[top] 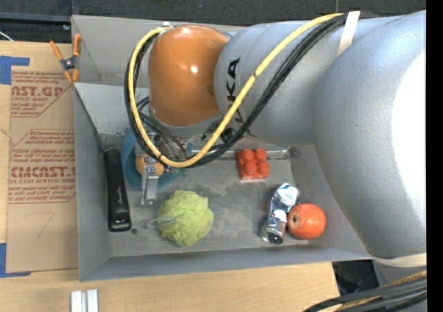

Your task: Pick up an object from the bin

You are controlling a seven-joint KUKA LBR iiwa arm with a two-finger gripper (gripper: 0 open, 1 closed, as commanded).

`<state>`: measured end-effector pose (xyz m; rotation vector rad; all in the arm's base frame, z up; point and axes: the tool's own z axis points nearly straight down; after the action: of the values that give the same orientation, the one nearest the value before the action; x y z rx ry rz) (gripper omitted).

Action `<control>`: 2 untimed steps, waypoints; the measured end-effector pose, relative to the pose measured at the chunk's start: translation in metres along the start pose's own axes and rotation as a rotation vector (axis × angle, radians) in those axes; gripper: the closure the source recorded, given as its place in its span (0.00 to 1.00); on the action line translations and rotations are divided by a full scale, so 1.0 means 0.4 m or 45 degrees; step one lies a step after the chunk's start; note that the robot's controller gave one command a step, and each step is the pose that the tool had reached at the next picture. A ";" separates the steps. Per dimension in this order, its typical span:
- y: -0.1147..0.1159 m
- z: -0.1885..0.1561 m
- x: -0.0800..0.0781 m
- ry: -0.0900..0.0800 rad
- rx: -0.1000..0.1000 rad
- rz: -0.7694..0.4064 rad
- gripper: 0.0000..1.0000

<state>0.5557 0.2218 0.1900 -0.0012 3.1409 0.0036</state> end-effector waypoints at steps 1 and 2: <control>0.000 0.000 0.000 0.000 0.000 0.000 0.00; -0.023 0.019 0.001 -0.004 -0.004 0.038 0.00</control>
Offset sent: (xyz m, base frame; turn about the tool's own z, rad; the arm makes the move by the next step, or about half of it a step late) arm -0.0003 -0.0454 -0.0321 0.1259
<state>0.5555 0.2125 0.1826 0.0456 3.1375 0.0087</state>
